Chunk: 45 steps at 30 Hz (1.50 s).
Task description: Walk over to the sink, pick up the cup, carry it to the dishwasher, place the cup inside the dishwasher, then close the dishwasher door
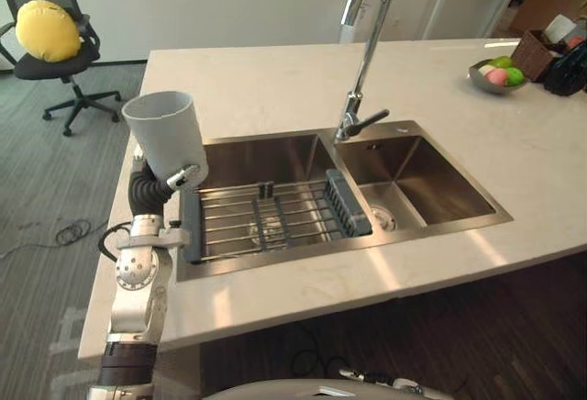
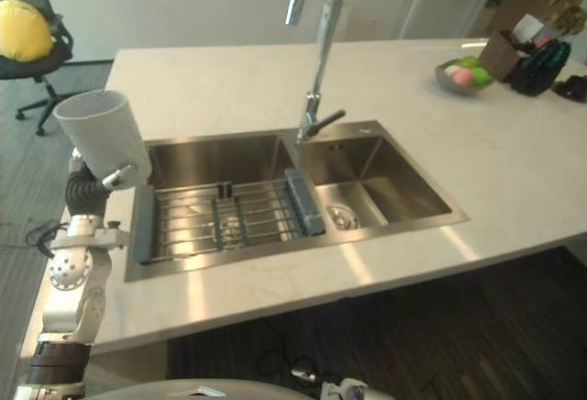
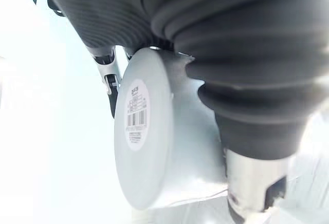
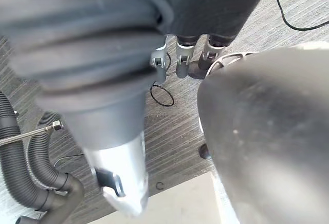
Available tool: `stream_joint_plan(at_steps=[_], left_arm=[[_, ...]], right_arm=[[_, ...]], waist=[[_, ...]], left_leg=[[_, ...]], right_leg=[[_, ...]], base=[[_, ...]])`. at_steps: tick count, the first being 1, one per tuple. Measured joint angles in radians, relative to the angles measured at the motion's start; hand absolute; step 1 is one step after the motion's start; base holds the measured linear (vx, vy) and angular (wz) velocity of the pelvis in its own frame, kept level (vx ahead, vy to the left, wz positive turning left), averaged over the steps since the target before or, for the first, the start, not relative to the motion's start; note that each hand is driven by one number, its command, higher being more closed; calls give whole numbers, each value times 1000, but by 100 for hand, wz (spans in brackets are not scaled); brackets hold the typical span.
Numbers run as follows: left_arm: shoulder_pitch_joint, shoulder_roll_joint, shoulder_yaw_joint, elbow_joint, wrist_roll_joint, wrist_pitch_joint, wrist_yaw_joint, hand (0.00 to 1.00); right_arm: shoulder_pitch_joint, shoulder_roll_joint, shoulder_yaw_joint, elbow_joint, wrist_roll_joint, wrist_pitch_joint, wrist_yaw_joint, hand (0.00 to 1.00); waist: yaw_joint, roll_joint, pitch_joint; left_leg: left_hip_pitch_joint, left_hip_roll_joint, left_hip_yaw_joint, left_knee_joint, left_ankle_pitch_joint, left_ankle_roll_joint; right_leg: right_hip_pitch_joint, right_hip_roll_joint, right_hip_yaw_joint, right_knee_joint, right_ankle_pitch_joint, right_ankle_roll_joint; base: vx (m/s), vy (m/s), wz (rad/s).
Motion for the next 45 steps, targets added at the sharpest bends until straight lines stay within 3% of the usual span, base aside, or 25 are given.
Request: stream_joint_plan(at_steps=[9,15,16,19,22,27,31,33,35,36,40,41,45], left_arm=[[27,-40,6,-115,14,-51,70,100],[28,-67,31,-148,24,-52,99,100],[55,-66,46,-184,23,-52,106,100],[55,-66,46,-184,23,-52,106,100],[78,-68,52,-184,22,-52,108,100],[114,-107,9,-182,8,-52,112,100],[114,-137,-79,-167,-22,-53,112,100],[115,-140,-96,-166,-39,-56,113,100],[128,-140,-112,-166,-41,-69,119,100],[140,-137,-123,-166,-41,-89,121,100],[140,-127,-143,-186,-16,-130,160,100],[141,-116,-141,-187,9,-130,191,100],[138,-103,-132,-192,89,-86,252,100]], right_arm=[[18,0,0,2,7,-7,-1,0],[20,-1,0,2,11,-7,-5,0],[29,-4,2,1,12,-7,-7,0],[30,-4,2,1,12,-7,-7,0],[67,-3,-14,-23,15,-20,-6,0],[134,16,-93,-60,95,-76,-11,0],[142,37,-135,-59,174,-104,-38,0],[134,50,-147,-60,206,-113,-52,0],[132,48,-143,-55,267,-114,-67,0],[137,43,-143,-42,299,-117,-79,0],[114,1,-49,31,312,-128,-83,0],[99,-3,-12,45,306,-127,-83,0],[18,-19,43,78,265,-97,-71,0]], waist=[[15,-1,-1],[20,0,0],[41,13,8],[41,13,8],[40,19,-14],[-7,29,-47],[-23,40,-37],[-23,36,-35],[-9,30,-26],[11,15,-19],[76,25,-19],[97,26,-19],[126,40,40]], left_leg=[[-6,-2,-15,0,10,3],[-21,-3,-29,0,17,6],[-28,-6,-41,0,22,10],[-27,-6,-41,0,22,10],[-18,0,-5,0,4,-4],[1,12,13,0,0,-2],[-11,29,-32,0,11,-10],[-39,28,-76,0,19,-12],[-65,21,-148,0,39,-15],[-75,14,-183,0,44,-17],[-119,-4,-257,1,85,-5],[-140,-12,-282,2,90,-3],[-226,-50,-403,80,133,-5]], right_leg=[[0,0,-9,0,9,-7],[-6,0,-24,0,9,-7],[-6,0,-37,0,12,-6],[-6,0,-37,0,12,-6],[-20,5,19,-3,11,-6],[-15,17,64,5,12,-17],[-19,27,162,53,-17,-48],[-32,24,184,86,-51,-43],[-30,24,114,104,-84,-30],[-27,20,60,102,-107,-25],[-5,18,-45,88,-111,-4],[3,19,-68,85,-94,-4],[10,28,-199,108,-99,-18]], base=[[-6,1,3],[-27,2,6],[-6,1,3],[3,1,-2],[17,4,-33],[29,-23,-24],[-40,-35,19],[-61,-35,82],[-74,-83,112],[0,-48,107],[-8,-9,89],[1,19,70],[-14,17,113]])
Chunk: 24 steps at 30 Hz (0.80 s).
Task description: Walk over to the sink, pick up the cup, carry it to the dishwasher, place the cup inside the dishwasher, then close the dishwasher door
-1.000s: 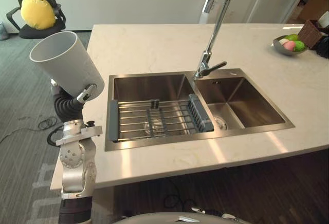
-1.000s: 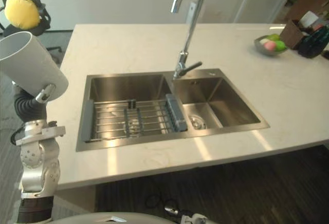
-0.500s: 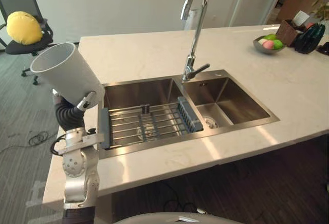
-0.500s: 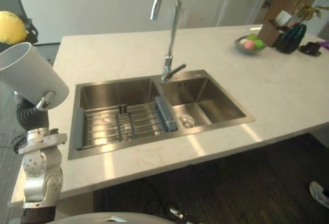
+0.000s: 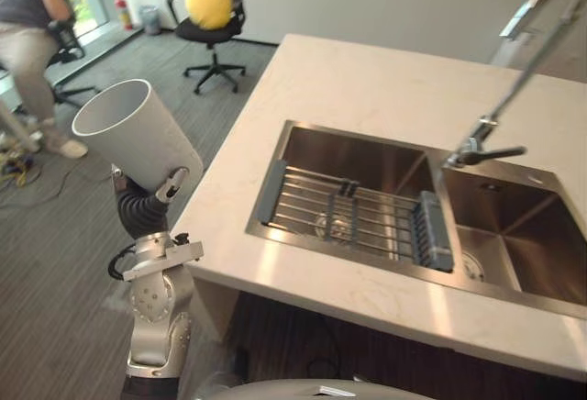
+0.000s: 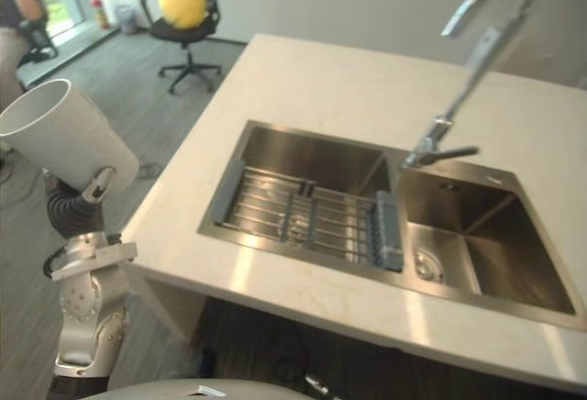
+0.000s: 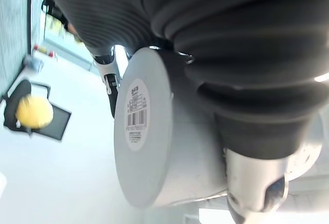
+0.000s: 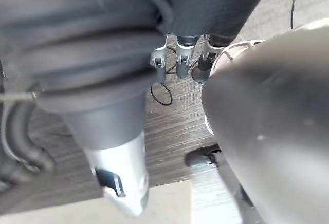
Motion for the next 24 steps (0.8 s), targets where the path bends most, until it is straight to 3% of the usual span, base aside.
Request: stream_joint_plan(at_steps=[1,3,4,5,7,8,9,10,11,12,13,14,16,17,19,21,22,23,24], left_arm=[[10,-3,25,-5,0,10,13,100],[21,-10,63,-18,-2,15,34,100],[23,-5,91,-20,-4,15,45,100],[23,-2,100,-26,-9,15,49,100],[36,-16,136,-47,-13,13,50,100],[46,-22,145,-62,-17,13,45,100],[72,-36,142,-98,-29,9,29,100],[72,-39,118,-124,-41,9,2,100],[68,-46,110,-133,-53,8,-10,100],[67,-41,115,-152,-76,6,-34,100],[63,-48,118,-144,-100,-11,-55,100],[70,-61,113,-136,-116,-12,-69,100],[80,-68,83,-111,-148,-15,-106,100],[80,-64,72,-108,-148,-21,-112,100],[80,-57,46,-108,-146,-31,-107,100],[76,-40,17,-108,-146,-31,-105,100],[64,-30,-6,-108,-146,-31,-107,100],[42,-28,-24,-103,-146,-31,-112,100],[-3,-34,-57,-69,-146,-31,-120,100]], right_arm=[[-35,-6,4,22,-2,8,4,0],[-85,-17,4,24,-36,13,33,0],[-105,-4,10,34,-63,21,44,0],[-112,-2,10,40,-78,27,55,0],[-136,-4,14,55,-95,63,64,0],[-135,-4,19,43,-94,70,63,0],[-107,-8,28,-4,-93,78,63,0],[-93,-17,21,-35,-94,74,61,0],[-86,-20,9,-34,-93,80,60,0],[-85,-1,-8,-42,-93,84,58,0],[-67,10,-14,-74,-93,82,48,0],[-60,7,-16,-87,-90,86,33,0],[-50,20,-36,-119,-52,97,-7,0],[-44,41,-35,-145,-51,103,-20,0],[-43,61,-36,-174,-53,112,-33,0],[-40,67,-38,-187,-55,117,-33,0],[-37,63,-41,-210,-54,114,-36,0],[-32,61,-43,-221,-51,96,-45,0],[-32,60,-76,-225,-47,74,-49,0]], waist=[[20,26,29],[45,87,61],[41,60,69],[32,57,69],[45,73,67],[43,75,66],[32,98,54],[11,115,53],[-8,113,53],[-24,70,51],[-37,82,50],[-42,103,56],[-43,110,67],[-36,92,67],[-30,85,65],[-35,100,68],[-45,111,67],[-64,118,67],[-86,136,73]], left_leg=[[-4,-5,-17,-1,10,-4],[10,5,16,-57,-38,-8],[0,-3,125,-51,-135,7],[-36,-1,207,12,-163,60],[-63,72,494,393,-235,194],[-47,102,551,458,-255,210],[-9,149,634,511,-280,200],[-4,130,697,472,-250,244],[3,95,669,398,-221,242],[70,-7,612,152,-167,229],[145,21,731,134,-265,211],[183,37,754,81,-273,129],[216,7,741,14,-238,140],[227,-11,702,0,-233,148],[232,-31,671,-21,-228,157],[227,-51,631,-48,-217,168],[214,-66,589,-65,-204,190],[198,-75,543,-69,-192,207],[181,-81,454,-69,-177,164]], right_leg=[[9,2,-35,20,-18,6],[16,5,-86,56,-54,11],[13,-10,-79,30,-51,-10],[14,-21,-109,26,-41,-18],[33,-91,-245,106,-46,-15],[48,-103,-277,125,-46,-15],[66,-104,-352,191,-52,-16],[58,-144,-409,285,-78,-37],[55,-131,-411,263,-90,-37],[49,-76,-441,71,-70,-66],[87,-74,-533,73,-11,34],[103,-72,-584,119,-20,31],[143,-105,-700,203,-39,-2],[165,-113,-714,210,-42,-8],[172,-130,-711,235,-35,-16],[156,-152,-676,287,-32,-39],[113,-161,-566,320,-50,-83],[75,-142,-427,315,-72,-84],[34,-60,-231,291,-110,-79]], base=[[-179,40,99],[-201,6,121],[-118,-42,149],[-3,-17,179],[267,44,157],[336,85,156],[128,170,205],[7,195,235],[-181,286,283],[-1,212,287],[77,178,274],[161,149,221],[-6,224,173],[0,187,116],[23,174,58],[1,204,50],[5,224,87],[4,235,160],[-6,165,176]])
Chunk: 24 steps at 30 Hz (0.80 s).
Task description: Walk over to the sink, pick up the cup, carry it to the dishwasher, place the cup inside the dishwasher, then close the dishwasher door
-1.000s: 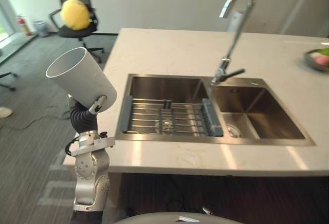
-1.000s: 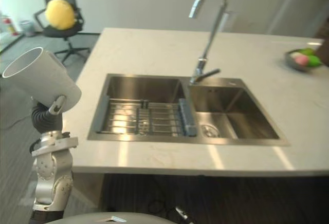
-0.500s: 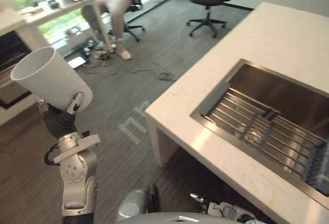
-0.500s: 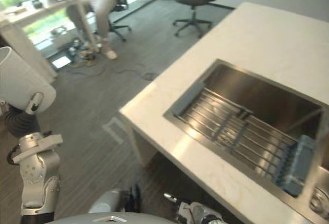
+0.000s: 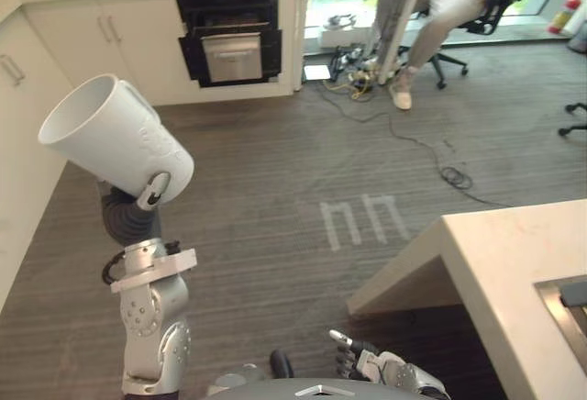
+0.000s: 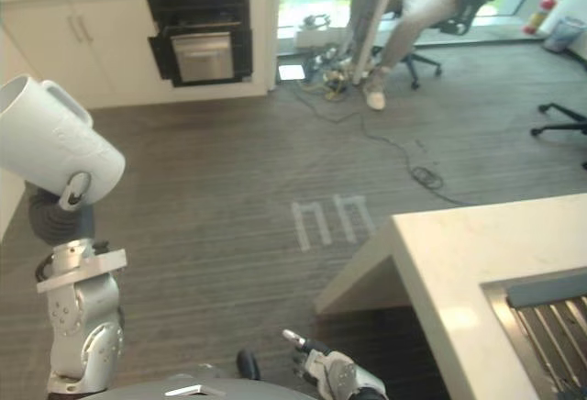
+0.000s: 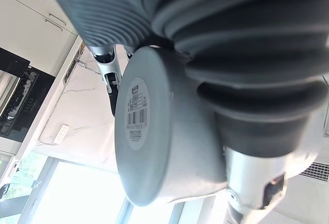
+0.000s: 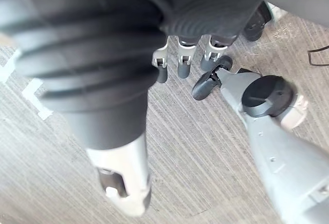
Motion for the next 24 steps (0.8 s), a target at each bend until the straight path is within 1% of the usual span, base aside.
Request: stream_joint_plan(at_steps=[1,2,3,4,5,6,7,8,9,10,11,12,13,14,15,17,18,19,20,21,22,23,24], left_arm=[[-28,-4,-17,38,0,0,-7,100],[-51,26,-19,80,-3,-2,-22,100],[-40,43,-28,91,-5,-17,-26,100],[-44,37,-32,110,-7,-19,-30,100],[-51,29,-36,143,-8,-10,-30,100],[-52,24,-44,176,-7,-9,-31,100],[-49,31,-47,182,0,-6,-31,100],[-49,37,-49,182,0,-6,-33,100],[-50,49,-48,182,1,-3,-39,100],[-49,53,-48,182,1,-2,-39,100],[-38,54,-46,182,1,1,-39,100],[-23,55,-43,181,3,8,-39,100],[-17,56,-40,181,3,12,-40,100],[-9,61,-30,178,2,23,-42,100],[0,59,-24,170,2,39,-56,100],[14,51,-19,154,2,50,-60,100],[21,50,-17,145,2,51,-61,100],[48,49,-5,118,2,51,-61,100],[58,49,-3,107,2,49,-64,100],[62,41,-3,85,-26,44,-173,100],[64,42,-2,84,-41,37,-190,100],[69,44,1,83,-45,26,-195,100],[69,45,5,83,-48,25,-197,100]], right_arm=[[2,-5,-17,6,11,-14,-3,0],[4,26,-17,23,25,-28,-3,0],[26,37,-11,5,36,-58,0,0],[18,38,-17,7,44,-71,2,0],[16,30,-9,13,53,-64,2,0],[17,32,-2,15,53,-57,4,0],[18,38,-5,14,53,-60,8,0],[16,38,-4,14,53,-60,10,0],[15,38,-2,16,51,-59,24,0],[16,38,-2,18,51,-57,29,0],[15,38,1,24,47,-51,43,0],[16,37,26,23,23,-44,50,0],[14,33,42,20,12,-39,51,0],[14,27,68,14,9,-37,57,0],[12,17,88,10,8,-38,69,0],[11,8,108,9,7,-38,73,0],[12,-2,122,10,0,-37,75,0],[15,-11,144,11,-15,-37,79,0],[17,-13,150,11,-23,-38,84,0],[20,-29,147,31,-25,-40,82,0],[24,-28,145,33,-25,-40,83,0],[21,-16,144,42,-24,-41,84,0],[19,-9,143,46,-24,-41,84,0]], waist=[[-15,-7,6],[-17,-129,14],[0,-97,-1],[1,-104,8],[11,-118,13],[7,-112,8],[-2,-113,7],[-3,-113,7],[1,-131,-5],[7,-129,-3],[24,-134,-7],[33,-123,-11],[33,-120,-16],[33,-116,-26],[29,-105,-34],[22,-99,-36],[26,-91,-46],[27,-97,-58],[26,-97,-64],[6,-92,-73],[13,-98,-71],[21,-111,-72],[26,-115,-72]], left_leg=[[-6,1,-19,15,-46,-190],[-121,4,5,365,-197,43],[-136,176,-62,487,-256,-56],[-116,154,-106,475,-282,-71],[-82,143,-139,433,-257,-73],[-71,143,-170,379,-219,-75],[-55,134,-204,315,-173,-78],[-51,130,-218,292,-154,-80],[-41,111,-250,235,-113,-87],[-35,104,-260,215,-99,-94],[-7,98,-268,172,-75,-103],[19,100,-274,123,-48,-115],[30,101,-275,93,-35,-120],[46,101,-277,45,-13,-134],[50,108,-278,-10,6,-145],[47,127,-252,-10,11,-156],[53,140,-236,-10,15,-159],[41,152,-221,-9,15,-161],[39,157,-207,-6,15,-162],[-94,253,115,245,-56,-149],[-93,234,102,244,-54,-144],[-90,214,98,225,-53,-132],[-89,205,96,218,-52,-130]], right_leg=[[-16,44,113,-41,-11,-17],[-96,-30,347,-14,-18,17],[-128,-11,469,6,-36,64],[-128,-20,526,-3,-39,66],[-132,-15,600,-36,-32,71],[-142,14,641,-83,-13,69],[-153,36,679,-139,33,68],[-157,42,704,-166,61,68],[-168,42,736,-194,150,71],[-169,39,735,-193,181,73],[-156,34,722,-198,180,84],[-144,39,722,-209,175,90],[-141,40,722,-216,171,96],[-141,40,722,-227,162,106],[-145,48,719,-242,148,98],[-144,61,707,-253,145,92],[-141,70,707,-261,145,88],[-143,78,703,-267,149,80],[-142,79,697,-270,154,74],[-123,35,548,-264,155,87],[-107,25,532,-264,151,93],[-105,11,537,-261,145,101],[-106,5,538,-260,142,105]], base=[[93,115,198],[201,-501,123],[263,-446,87],[160,-579,30],[6,-45,56],[-99,-176,79],[-127,-105,84],[-118,-189,89],[-65,-204,67],[-15,-308,59],[43,-332,24],[45,-343,13],[29,-306,5],[-24,-275,5],[-51,-250,6],[-42,-146,7],[-18,-108,0],[1,-94,-1],[21,4,151],[54,92,181],[42,161,198],[-5,117,52],[-25,103,27]])
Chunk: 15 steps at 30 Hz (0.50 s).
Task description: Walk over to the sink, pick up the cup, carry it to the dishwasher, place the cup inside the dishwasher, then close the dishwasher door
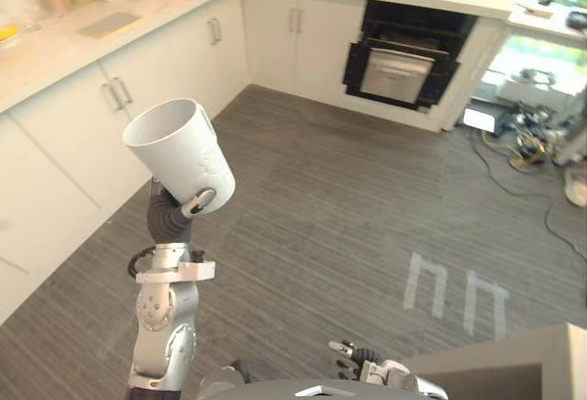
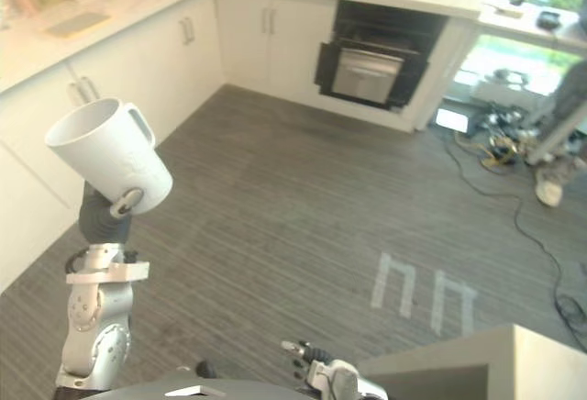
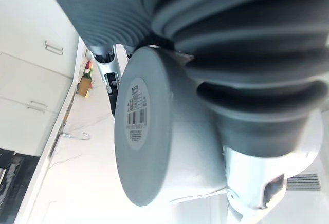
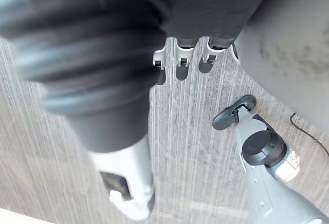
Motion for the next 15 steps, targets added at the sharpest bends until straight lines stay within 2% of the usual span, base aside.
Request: stream_joint_plan(at_steps=[2,3,4,5,6,13,15], left_arm=[[15,1,18,-1,-14,0,-1,100],[22,-1,21,-6,-13,-2,1,100],[18,0,21,-12,-13,-8,1,100],[19,0,21,-15,-12,-11,3,100],[6,48,14,78,9,-26,10,100],[6,47,17,85,8,-26,15,100],[6,47,26,103,8,-28,23,100]], right_arm=[[-4,14,-12,2,1,1,1,0],[-3,11,-31,3,-5,3,14,0],[-6,12,-43,3,-5,3,33,0],[-6,12,-47,2,-5,3,36,0],[-8,43,-46,6,-43,8,51,0],[-5,43,-47,6,-43,8,51,0],[-4,42,-48,4,-42,11,50,0]], waist=[[1,-3,0],[-3,5,-2],[-15,7,4],[-17,8,4],[-65,-28,-23],[-68,-28,-23],[-62,-28,-23]], left_leg=[[43,-41,2,-94,38,12],[110,-75,13,-233,97,7],[111,-80,17,-235,97,9],[113,-80,21,-234,97,9],[147,-36,-29,-235,117,-21],[147,-35,-26,-235,113,-25],[145,-36,-58,-235,110,-30]], right_leg=[[1,-20,13,-1,0,-1],[1,-26,34,-2,-2,-3],[1,-28,50,-3,-3,1],[0,-29,57,-4,-1,1],[66,32,16,-50,-16,-25],[61,35,35,-54,-16,-25],[49,39,55,-52,-16,-25]], base=[[-21,83,-2],[-23,85,-11],[-24,69,-15],[-25,33,-7],[-3,11,-7],[2,1,-4],[26,-22,-19]])
